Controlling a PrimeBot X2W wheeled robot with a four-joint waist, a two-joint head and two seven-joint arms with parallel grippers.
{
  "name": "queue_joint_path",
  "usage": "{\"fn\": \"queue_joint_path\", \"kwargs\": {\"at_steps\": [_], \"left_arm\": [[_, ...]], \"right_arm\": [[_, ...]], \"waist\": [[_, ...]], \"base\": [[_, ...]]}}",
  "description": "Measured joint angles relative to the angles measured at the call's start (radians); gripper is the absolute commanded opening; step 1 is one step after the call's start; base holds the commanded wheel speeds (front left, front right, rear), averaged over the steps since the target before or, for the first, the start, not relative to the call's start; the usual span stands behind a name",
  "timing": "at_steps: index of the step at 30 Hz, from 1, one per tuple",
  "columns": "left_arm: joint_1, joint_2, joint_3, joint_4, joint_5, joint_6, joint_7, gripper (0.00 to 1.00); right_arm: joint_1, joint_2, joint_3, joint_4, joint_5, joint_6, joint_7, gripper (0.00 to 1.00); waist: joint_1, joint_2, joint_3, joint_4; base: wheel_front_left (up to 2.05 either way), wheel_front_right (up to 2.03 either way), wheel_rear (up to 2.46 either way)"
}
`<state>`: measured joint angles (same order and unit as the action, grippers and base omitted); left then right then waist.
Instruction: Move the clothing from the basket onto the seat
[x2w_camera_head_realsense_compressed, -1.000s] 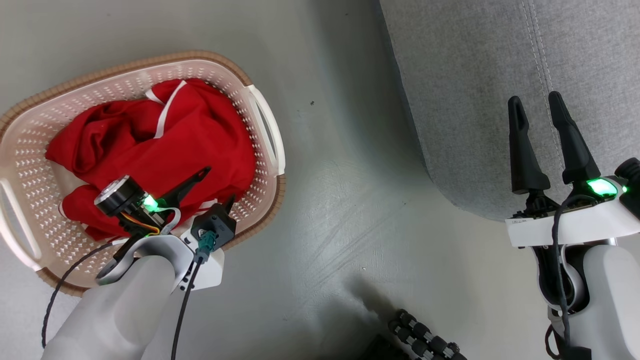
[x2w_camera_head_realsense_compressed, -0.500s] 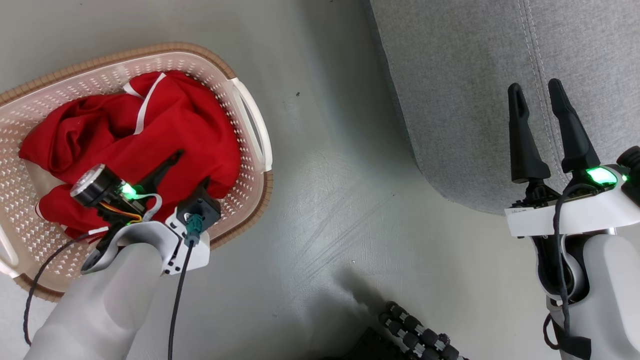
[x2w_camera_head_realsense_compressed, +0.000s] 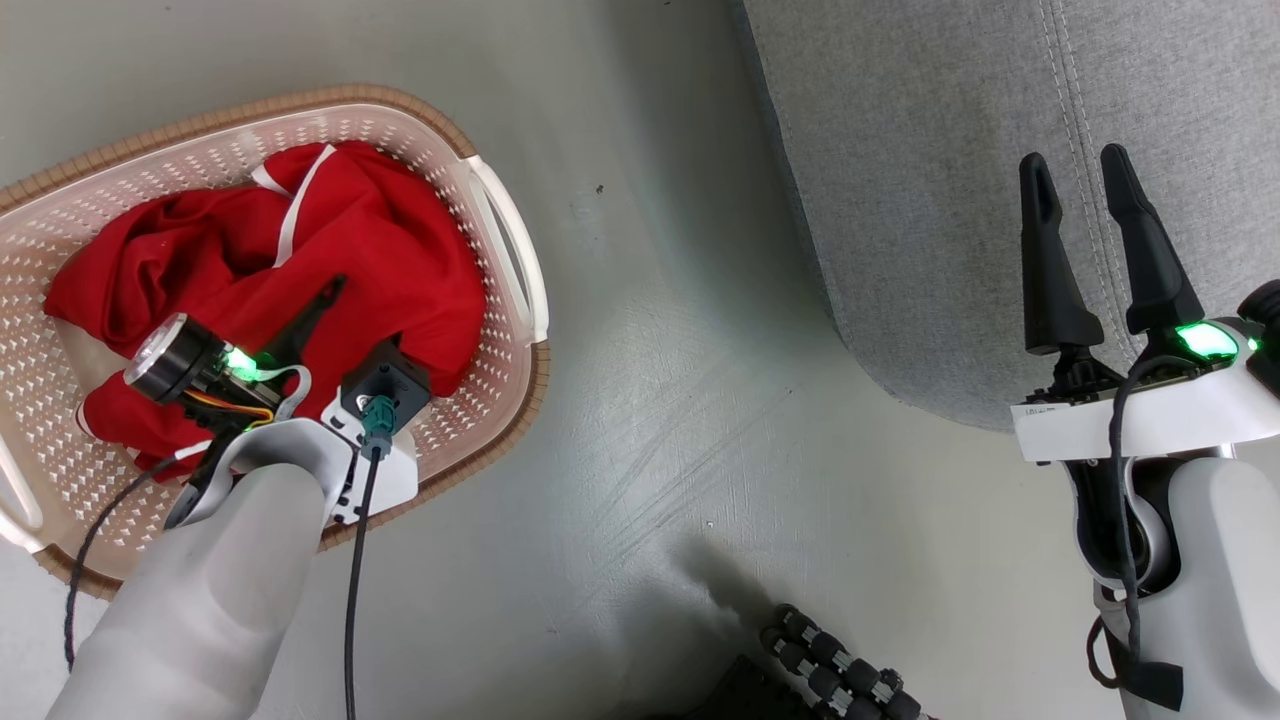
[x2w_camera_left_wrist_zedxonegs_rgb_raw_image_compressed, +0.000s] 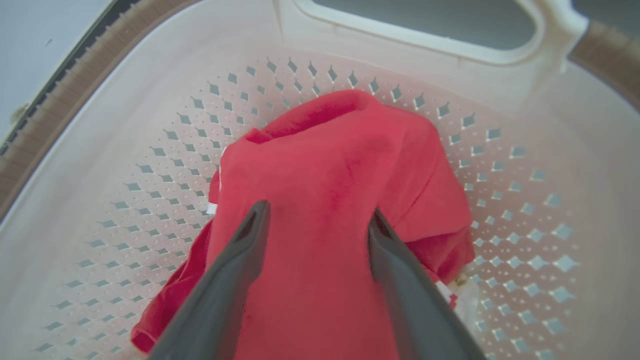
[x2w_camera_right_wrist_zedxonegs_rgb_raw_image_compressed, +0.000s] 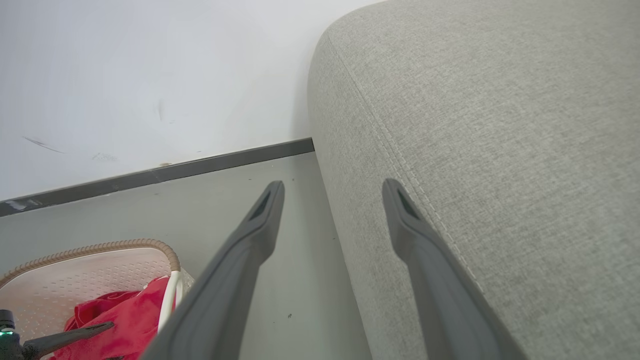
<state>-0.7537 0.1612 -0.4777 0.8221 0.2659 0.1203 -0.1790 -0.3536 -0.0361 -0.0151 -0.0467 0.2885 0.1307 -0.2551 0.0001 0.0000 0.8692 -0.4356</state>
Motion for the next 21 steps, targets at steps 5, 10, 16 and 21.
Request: {"fn": "queue_joint_path", "kwargs": {"at_steps": [5, 10, 16, 21], "left_arm": [[-0.005, -0.012, -0.001, 0.014, -0.011, -0.001, -0.012, 0.0], [-0.025, -0.02, -0.002, 0.015, -0.013, -0.002, -0.031, 0.0], [-0.028, -0.026, 0.01, -0.006, -0.039, -0.018, -0.044, 0.0], [-0.035, -0.035, 0.024, -0.049, -0.077, -0.026, -0.053, 0.0]], "right_arm": [[0.0, 0.0, -0.002, 0.005, -0.003, 0.0, 0.0, 1.0], [-0.005, 0.0, -0.007, 0.011, -0.009, 0.0, 0.0, 1.0], [-0.033, 0.0, -0.005, 0.016, -0.022, 0.0, 0.0, 1.0], [-0.044, 0.0, -0.005, 0.021, -0.028, 0.0, 0.0, 1.0]], "waist": [[0.0, 0.0, -0.003, 0.004], [0.0, 0.0, -0.011, 0.01], [0.0, 0.0, -0.027, 0.022], [0.0, 0.0, -0.048, 0.036]], "base": [[0.0, 0.0, 0.0], [0.0, 0.0, 0.0], [0.0, 0.0, 0.0], [0.0, 0.0, 0.0]]}}
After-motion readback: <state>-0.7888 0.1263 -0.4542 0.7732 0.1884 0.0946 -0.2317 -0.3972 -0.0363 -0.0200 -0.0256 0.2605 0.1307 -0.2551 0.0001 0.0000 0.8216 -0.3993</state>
